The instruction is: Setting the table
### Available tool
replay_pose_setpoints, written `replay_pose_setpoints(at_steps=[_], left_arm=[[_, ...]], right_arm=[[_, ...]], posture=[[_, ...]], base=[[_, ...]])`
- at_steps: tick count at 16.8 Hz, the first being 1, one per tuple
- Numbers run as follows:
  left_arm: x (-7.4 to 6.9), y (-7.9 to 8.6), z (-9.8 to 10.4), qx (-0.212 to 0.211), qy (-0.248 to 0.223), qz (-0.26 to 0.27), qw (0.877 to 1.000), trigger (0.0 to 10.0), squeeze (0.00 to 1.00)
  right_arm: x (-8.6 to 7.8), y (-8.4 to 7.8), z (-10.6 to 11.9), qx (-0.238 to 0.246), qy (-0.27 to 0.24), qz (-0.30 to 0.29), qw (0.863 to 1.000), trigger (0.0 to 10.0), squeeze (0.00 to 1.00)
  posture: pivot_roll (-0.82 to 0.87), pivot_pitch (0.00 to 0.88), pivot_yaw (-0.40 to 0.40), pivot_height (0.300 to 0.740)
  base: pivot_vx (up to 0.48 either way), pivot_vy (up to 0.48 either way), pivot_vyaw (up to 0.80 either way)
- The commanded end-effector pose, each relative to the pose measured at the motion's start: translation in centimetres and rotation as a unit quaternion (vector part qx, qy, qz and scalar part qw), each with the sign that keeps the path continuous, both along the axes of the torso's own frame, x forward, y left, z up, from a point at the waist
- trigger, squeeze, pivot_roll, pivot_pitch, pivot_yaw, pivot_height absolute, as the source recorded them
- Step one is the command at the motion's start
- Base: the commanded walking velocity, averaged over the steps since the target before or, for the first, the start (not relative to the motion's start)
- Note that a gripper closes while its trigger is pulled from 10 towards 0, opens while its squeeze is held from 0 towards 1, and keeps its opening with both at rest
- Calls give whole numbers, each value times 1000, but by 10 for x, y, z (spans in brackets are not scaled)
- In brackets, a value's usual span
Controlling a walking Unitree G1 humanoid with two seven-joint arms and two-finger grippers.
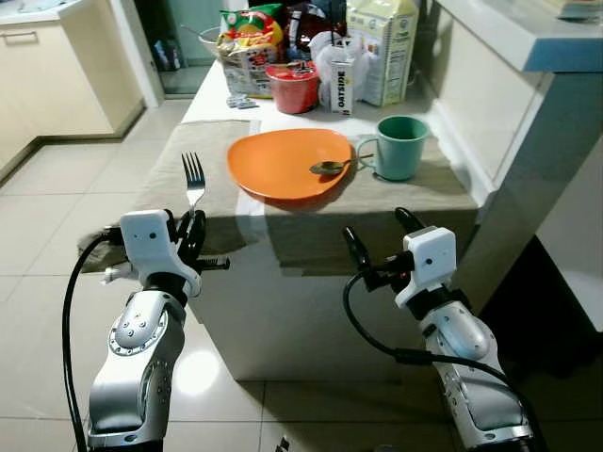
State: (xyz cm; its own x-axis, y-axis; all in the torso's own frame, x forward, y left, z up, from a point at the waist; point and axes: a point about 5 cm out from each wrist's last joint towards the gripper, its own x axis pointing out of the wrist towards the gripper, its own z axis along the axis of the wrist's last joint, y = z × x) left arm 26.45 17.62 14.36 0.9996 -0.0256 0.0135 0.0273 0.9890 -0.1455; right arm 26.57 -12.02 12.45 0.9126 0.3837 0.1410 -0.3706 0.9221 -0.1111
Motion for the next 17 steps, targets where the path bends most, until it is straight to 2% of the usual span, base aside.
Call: replay_pose_setpoints(at_steps=[1, 10, 15, 17], left_arm=[[2, 2, 1, 1, -3, 7, 1000, 0, 0], [10, 4, 8, -5, -18, 16, 1000, 0, 0], [14, 4, 9, 2, -17, 14, 1000, 0, 0], [14, 3, 10, 4, -21, 11, 1000, 0, 0]], right_arm=[[0, -1, 3, -2, -5, -1, 1000, 10000, 0], [0, 3, 3, 0, -4, 3, 1000, 10000, 0], [-2, 3, 2, -1, -2, 3, 1000, 10000, 0], [-2, 3, 1, -1, -1, 4, 1000, 10000, 0]], posture=[[-179, 0, 96, 740], [-179, 0, 98, 740], [-180, 0, 100, 740], [-179, 0, 101, 740]], base=[[-472, 0, 0], [-440, 0, 0], [0, 0, 0], [0, -388, 0]])
